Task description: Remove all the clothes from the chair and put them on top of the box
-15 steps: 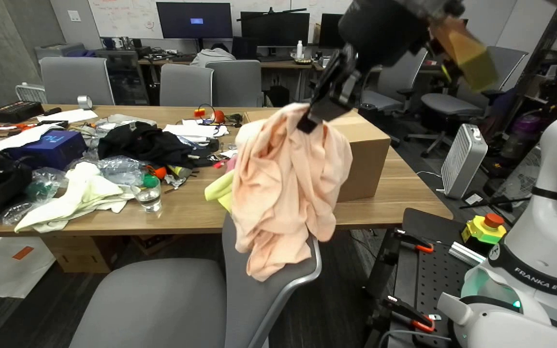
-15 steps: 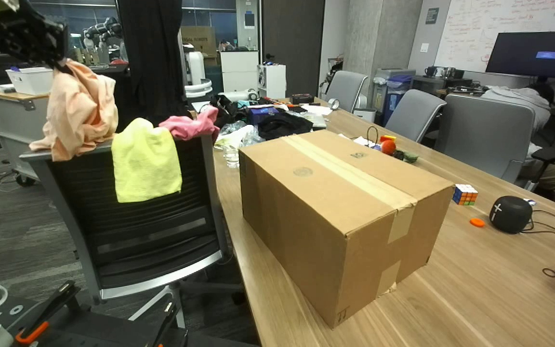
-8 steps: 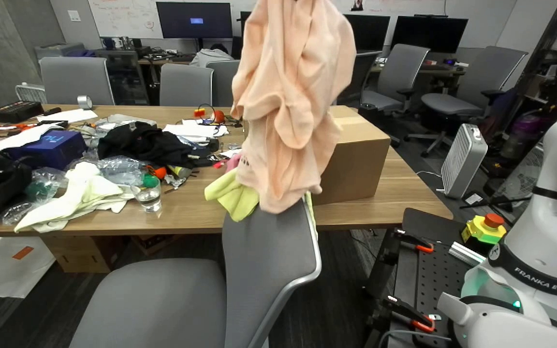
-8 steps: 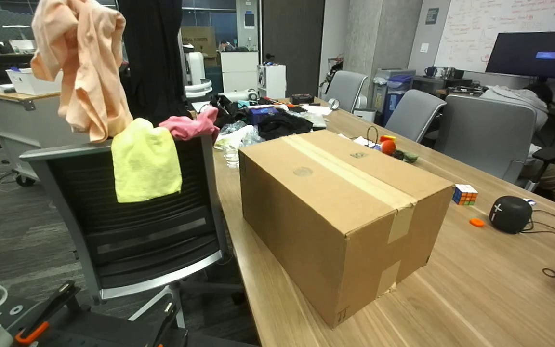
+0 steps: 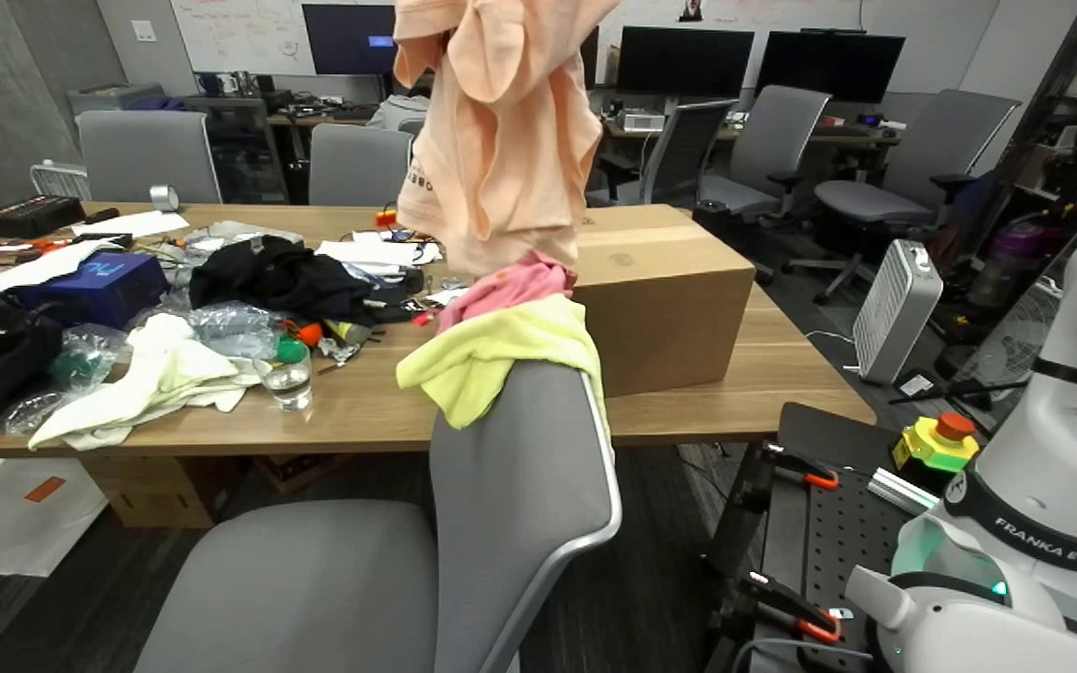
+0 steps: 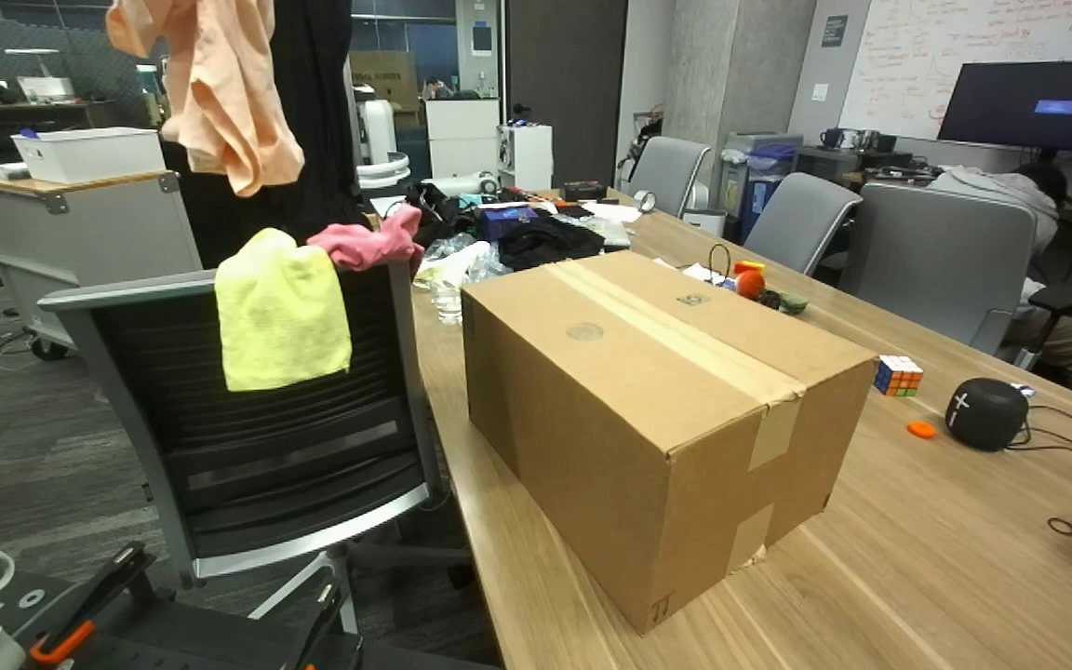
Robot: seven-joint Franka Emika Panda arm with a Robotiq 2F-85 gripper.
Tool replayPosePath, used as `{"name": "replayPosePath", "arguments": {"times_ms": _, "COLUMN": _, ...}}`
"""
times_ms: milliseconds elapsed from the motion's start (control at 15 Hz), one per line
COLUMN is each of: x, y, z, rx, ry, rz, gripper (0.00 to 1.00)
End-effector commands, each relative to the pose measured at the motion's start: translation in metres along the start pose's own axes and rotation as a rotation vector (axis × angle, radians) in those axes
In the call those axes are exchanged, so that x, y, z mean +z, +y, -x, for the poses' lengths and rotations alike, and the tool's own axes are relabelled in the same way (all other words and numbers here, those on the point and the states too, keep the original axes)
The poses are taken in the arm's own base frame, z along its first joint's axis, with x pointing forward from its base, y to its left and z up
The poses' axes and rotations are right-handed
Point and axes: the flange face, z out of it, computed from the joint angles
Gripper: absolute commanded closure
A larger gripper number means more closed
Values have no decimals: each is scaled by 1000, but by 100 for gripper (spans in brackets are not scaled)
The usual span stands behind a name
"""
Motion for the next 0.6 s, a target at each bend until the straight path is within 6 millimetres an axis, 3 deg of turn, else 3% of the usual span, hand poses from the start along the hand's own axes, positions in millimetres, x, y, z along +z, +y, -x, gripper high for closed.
{"name": "replayPosePath", "arguments": {"times_ms": 0, "x": 26, "y": 41, "z": -34, "rx": 101, "ry": -33, "rz": 99, "gripper": 99}}
{"name": "replayPosePath", "arguments": {"times_ms": 267, "x": 68, "y": 116, "z": -41, "rx": 239, "ry": -83, "rz": 251, "gripper": 99}}
{"name": "replayPosePath", "arguments": {"times_ms": 533, "x": 97, "y": 192, "z": -34, "rx": 363, "ry": -104, "rz": 408, "gripper": 99}}
